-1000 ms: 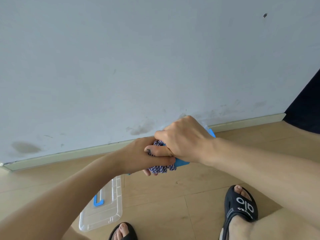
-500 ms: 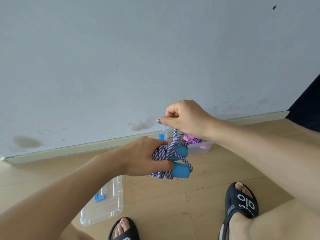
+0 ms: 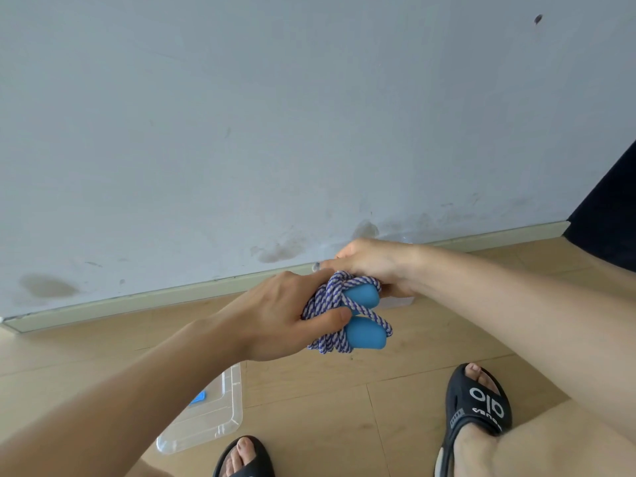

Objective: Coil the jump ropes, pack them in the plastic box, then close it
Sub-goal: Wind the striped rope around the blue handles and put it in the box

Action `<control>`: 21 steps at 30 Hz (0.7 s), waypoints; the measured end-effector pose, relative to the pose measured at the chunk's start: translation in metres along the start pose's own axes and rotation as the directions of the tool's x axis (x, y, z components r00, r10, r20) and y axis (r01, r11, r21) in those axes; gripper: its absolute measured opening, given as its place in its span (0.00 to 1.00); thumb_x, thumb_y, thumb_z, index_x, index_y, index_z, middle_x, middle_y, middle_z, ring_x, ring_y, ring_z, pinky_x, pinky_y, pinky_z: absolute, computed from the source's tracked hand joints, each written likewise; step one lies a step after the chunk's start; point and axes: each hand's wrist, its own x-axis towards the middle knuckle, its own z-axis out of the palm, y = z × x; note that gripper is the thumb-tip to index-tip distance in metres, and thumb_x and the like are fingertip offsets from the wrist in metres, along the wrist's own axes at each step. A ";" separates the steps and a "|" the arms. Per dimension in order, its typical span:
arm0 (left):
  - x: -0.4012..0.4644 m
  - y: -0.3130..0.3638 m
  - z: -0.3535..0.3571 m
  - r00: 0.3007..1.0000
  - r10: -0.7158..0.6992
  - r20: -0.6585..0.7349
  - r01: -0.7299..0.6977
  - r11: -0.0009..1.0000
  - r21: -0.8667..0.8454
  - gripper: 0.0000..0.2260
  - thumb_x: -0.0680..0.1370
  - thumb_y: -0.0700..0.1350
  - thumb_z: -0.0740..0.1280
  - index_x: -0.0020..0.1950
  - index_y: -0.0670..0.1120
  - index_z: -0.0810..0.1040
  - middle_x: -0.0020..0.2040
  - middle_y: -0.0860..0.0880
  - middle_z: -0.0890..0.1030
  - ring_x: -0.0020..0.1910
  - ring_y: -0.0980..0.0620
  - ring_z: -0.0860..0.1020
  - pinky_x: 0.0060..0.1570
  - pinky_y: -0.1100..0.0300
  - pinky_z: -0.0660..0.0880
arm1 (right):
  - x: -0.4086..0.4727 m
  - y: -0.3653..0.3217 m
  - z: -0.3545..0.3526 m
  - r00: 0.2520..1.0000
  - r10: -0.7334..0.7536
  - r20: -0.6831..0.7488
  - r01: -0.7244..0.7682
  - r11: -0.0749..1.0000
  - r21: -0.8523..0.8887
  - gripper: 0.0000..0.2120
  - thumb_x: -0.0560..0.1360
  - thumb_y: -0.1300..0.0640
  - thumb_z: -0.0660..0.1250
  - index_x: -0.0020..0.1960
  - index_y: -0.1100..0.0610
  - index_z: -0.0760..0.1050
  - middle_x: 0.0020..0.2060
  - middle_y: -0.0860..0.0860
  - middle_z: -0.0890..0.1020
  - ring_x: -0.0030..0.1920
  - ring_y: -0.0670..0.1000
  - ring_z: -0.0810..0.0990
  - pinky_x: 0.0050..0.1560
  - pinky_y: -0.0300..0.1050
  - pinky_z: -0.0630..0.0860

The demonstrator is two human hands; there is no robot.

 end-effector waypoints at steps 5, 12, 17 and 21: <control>-0.001 0.008 0.004 0.996 0.053 -0.071 -0.062 0.990 -0.125 0.12 0.80 0.59 0.61 0.58 0.56 0.63 0.45 0.57 0.79 0.40 0.50 0.76 0.42 0.55 0.74 | 0.002 0.005 -0.008 0.989 0.102 0.104 -0.113 0.988 0.103 0.06 0.77 0.62 0.64 0.48 0.63 0.79 0.45 0.59 0.82 0.44 0.57 0.80 0.51 0.52 0.79; 0.000 0.003 0.001 0.996 0.028 -0.081 -0.038 0.992 -0.120 0.08 0.81 0.59 0.60 0.58 0.60 0.65 0.41 0.52 0.79 0.39 0.51 0.76 0.43 0.49 0.75 | -0.010 0.004 -0.015 0.998 0.023 0.060 -0.031 0.989 0.141 0.03 0.76 0.60 0.65 0.43 0.56 0.74 0.38 0.55 0.75 0.36 0.51 0.72 0.37 0.43 0.71; 0.003 -0.009 -0.005 0.992 -0.057 -0.115 0.040 0.988 -0.146 0.07 0.81 0.58 0.60 0.54 0.58 0.66 0.39 0.51 0.78 0.37 0.50 0.75 0.41 0.48 0.75 | -0.037 -0.005 -0.025 0.980 -0.176 -0.094 0.180 0.983 0.041 0.10 0.80 0.57 0.65 0.52 0.64 0.79 0.41 0.55 0.80 0.39 0.51 0.77 0.38 0.42 0.75; 0.005 -0.012 -0.005 0.991 -0.056 -0.121 0.038 0.988 -0.147 0.08 0.81 0.57 0.61 0.54 0.56 0.67 0.39 0.51 0.79 0.37 0.50 0.76 0.38 0.50 0.75 | -0.047 -0.008 -0.026 0.949 -0.298 -0.105 0.278 0.946 -0.167 0.07 0.77 0.55 0.71 0.53 0.57 0.81 0.48 0.55 0.84 0.42 0.50 0.83 0.48 0.44 0.81</control>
